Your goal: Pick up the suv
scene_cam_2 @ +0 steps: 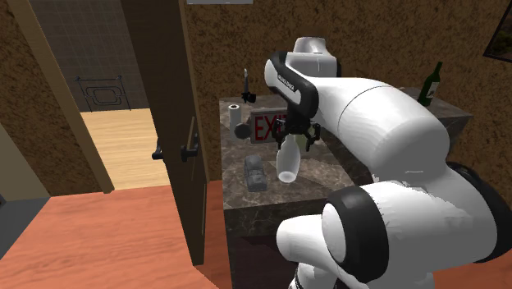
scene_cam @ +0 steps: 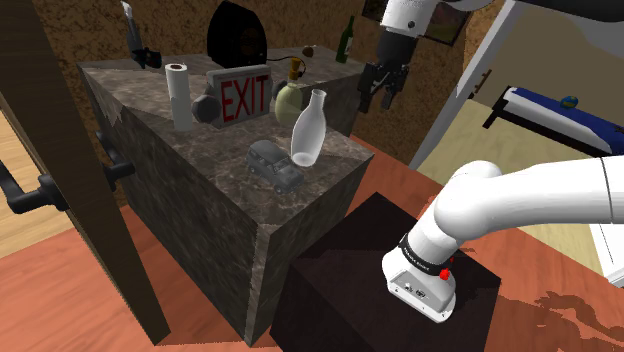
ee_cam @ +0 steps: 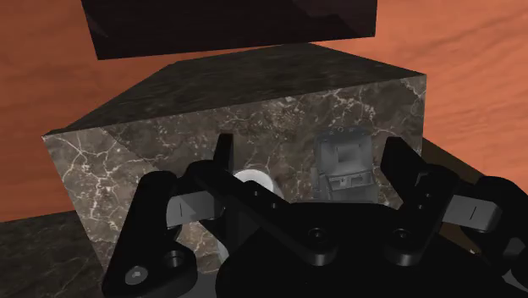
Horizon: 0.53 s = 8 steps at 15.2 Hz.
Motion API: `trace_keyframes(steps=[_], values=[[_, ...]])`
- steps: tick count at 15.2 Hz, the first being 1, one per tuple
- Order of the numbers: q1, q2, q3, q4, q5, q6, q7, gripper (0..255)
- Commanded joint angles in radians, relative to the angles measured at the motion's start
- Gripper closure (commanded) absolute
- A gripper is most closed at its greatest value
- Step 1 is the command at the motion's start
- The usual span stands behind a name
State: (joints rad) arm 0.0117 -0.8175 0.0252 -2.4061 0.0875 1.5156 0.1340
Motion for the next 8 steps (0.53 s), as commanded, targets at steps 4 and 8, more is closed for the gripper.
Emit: trace_keyframes(steps=[4, 8], values=[[0.061, 0.048, -0.046, -0.059, -0.036, 0.115, -0.197, 0], [0.142, 0.136, -0.104, -0.116, -0.073, 0.273, -0.453, 0]])
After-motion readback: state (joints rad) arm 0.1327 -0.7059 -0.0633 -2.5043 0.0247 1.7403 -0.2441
